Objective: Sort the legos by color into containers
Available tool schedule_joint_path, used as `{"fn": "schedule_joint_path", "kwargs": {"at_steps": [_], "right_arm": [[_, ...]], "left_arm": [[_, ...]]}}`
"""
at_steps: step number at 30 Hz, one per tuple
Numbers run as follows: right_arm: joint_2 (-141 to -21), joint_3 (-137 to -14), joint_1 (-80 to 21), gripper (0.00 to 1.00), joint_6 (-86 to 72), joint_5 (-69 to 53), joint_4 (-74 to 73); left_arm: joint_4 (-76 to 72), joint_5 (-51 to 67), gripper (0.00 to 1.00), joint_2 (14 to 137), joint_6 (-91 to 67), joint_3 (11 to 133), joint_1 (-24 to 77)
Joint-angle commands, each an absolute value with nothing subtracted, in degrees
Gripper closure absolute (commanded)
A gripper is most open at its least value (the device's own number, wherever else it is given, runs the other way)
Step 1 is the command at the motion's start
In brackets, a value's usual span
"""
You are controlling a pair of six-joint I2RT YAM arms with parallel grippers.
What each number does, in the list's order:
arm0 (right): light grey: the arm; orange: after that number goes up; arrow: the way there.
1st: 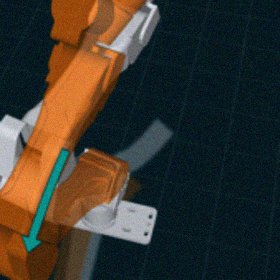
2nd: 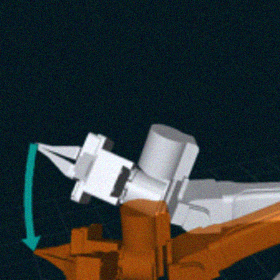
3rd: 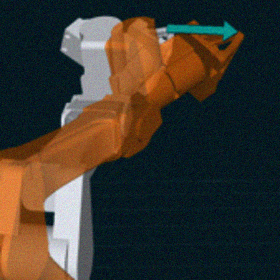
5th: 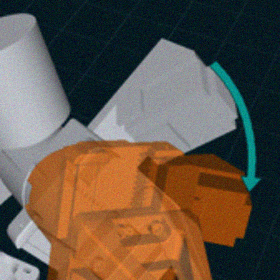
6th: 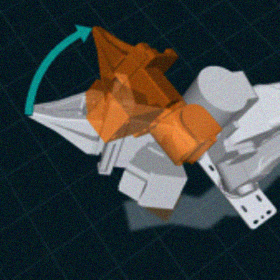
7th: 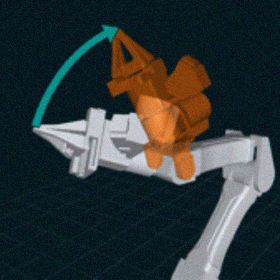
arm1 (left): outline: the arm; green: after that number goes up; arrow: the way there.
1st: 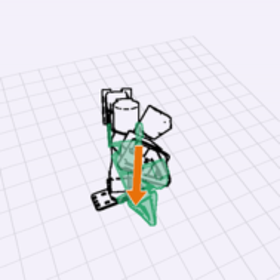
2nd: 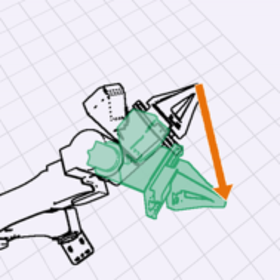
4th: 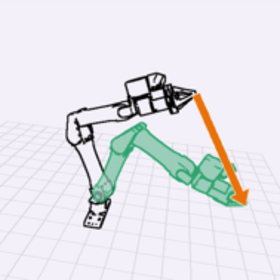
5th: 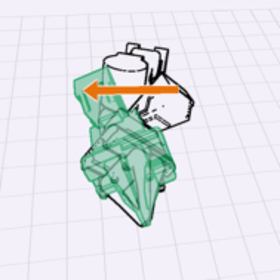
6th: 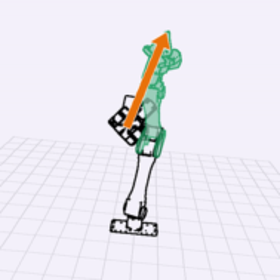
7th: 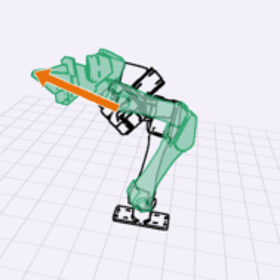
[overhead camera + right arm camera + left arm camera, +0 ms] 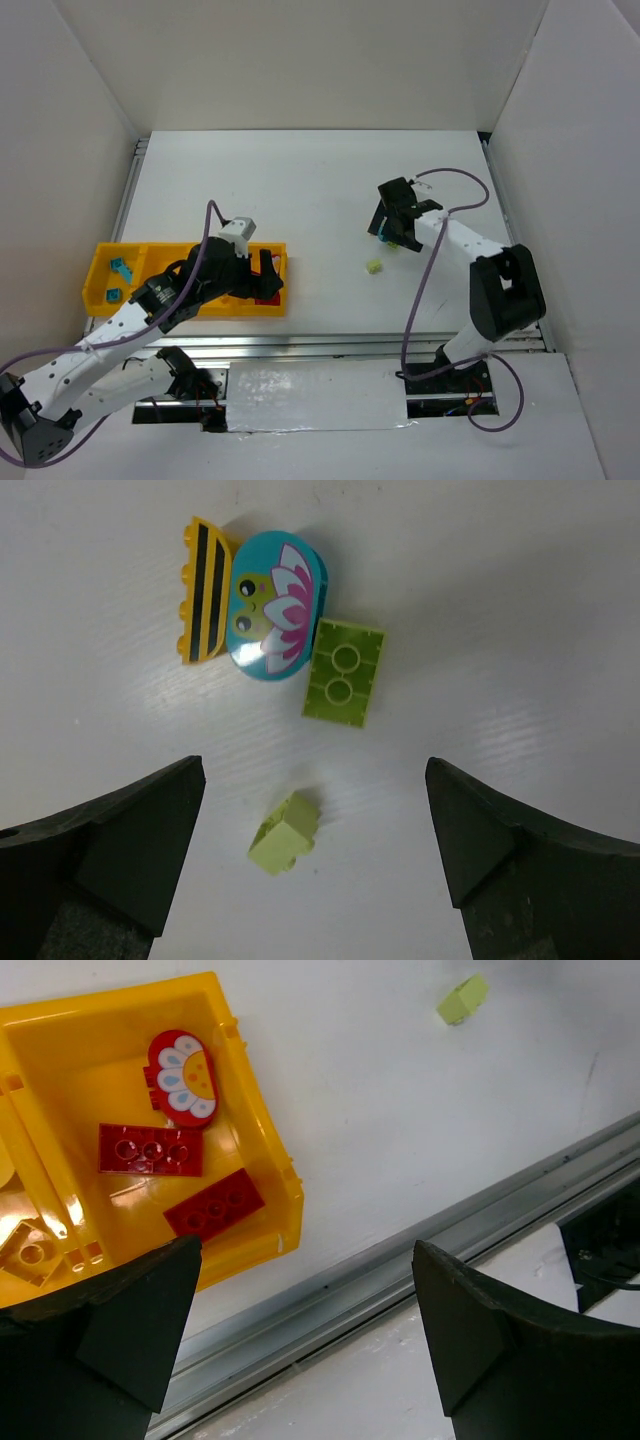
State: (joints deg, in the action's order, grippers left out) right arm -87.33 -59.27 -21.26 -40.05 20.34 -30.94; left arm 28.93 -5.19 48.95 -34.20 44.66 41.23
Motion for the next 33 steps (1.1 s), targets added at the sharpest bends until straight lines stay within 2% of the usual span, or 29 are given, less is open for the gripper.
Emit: {"fn": "schedule_joint_path", "kwargs": {"at_steps": [1,7,11,14,20,27,29,30,33], "right_arm": [[-92.27,-64.24,-19.25,0.03,-40.78,20.83,-30.85],[-96.85,-62.32,-17.23,0.21,-38.67,16.0,-26.81],[-97.29,-60.73,-17.14,0.38,-37.71,15.2,-24.88],[-98.08,-61.52,-16.44,0.39,-37.27,15.12,-25.75],[-100.63,-64.07,-13.98,0.48,-35.07,11.43,-28.38],[-101.6,-65.12,-12.39,0.47,-33.31,8.27,-30.23],[-102.39,-66.26,-11.96,0.55,-32.61,7.91,-31.2],[-102.65,-66.7,-11.95,0.62,-32.43,8.0,-31.64],[-102.39,-66.01,-11.87,0.7,-32.17,7.73,-31.29]], "left_arm": [[26.37,-4.13,0.01,46.41,-35.33,44.82,42.62],[26.37,-4.22,0.0,46.23,-35.16,44.74,43.94],[25.93,-3.69,0.0,47.37,-34.98,44.74,44.03],[25.93,-3.43,0.01,47.55,-34.89,44.82,44.03],[26.98,-3.51,0.0,46.5,-34.63,45.7,44.12],[27.42,-3.43,0.01,47.28,-34.19,46.58,44.12],[27.42,-3.43,0.01,47.37,-34.19,46.49,44.12],[27.42,-3.51,0.01,47.29,-34.19,46.58,44.12],[27.68,-3.95,0.01,46.93,-34.36,46.58,44.12]]}}
